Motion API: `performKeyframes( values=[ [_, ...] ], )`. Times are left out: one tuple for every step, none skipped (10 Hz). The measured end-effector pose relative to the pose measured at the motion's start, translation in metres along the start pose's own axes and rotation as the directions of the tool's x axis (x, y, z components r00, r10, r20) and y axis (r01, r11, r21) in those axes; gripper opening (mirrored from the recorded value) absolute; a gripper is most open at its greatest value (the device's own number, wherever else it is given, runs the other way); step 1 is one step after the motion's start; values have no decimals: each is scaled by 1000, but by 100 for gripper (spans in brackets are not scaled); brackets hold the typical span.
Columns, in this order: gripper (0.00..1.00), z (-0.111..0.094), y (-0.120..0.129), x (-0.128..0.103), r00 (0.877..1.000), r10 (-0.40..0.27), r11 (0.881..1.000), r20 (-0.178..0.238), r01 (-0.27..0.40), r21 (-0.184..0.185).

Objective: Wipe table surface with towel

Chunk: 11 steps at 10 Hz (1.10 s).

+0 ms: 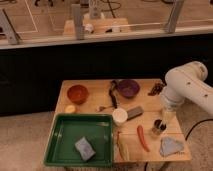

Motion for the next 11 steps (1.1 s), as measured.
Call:
performKeyframes(
  values=[
    [80, 0, 0, 0, 1000, 0, 1000, 0, 0, 0],
    [80, 0, 0, 0, 1000, 0, 1000, 0, 0, 0],
    [80, 0, -1, 0, 1000, 3, 1000, 8, -3, -1],
    [80, 2, -2, 5, 999, 3, 1000, 33, -3, -9],
    [80, 7, 0, 14, 999, 5, 1000, 44, -5, -21],
    [80, 12, -1, 17, 999, 7, 1000, 52, -6, -25],
    [80, 20, -4, 23, 998, 9, 1000, 61, -7, -28],
    [80, 35, -6, 37, 998, 20, 999, 62, -18, -33],
    [80, 48, -5, 46, 997, 28, 999, 65, -26, -38],
    [80, 58, -4, 54, 997, 36, 999, 66, -33, -41],
    [80, 67, -2, 65, 997, 44, 998, 68, -41, -40]
  ],
)
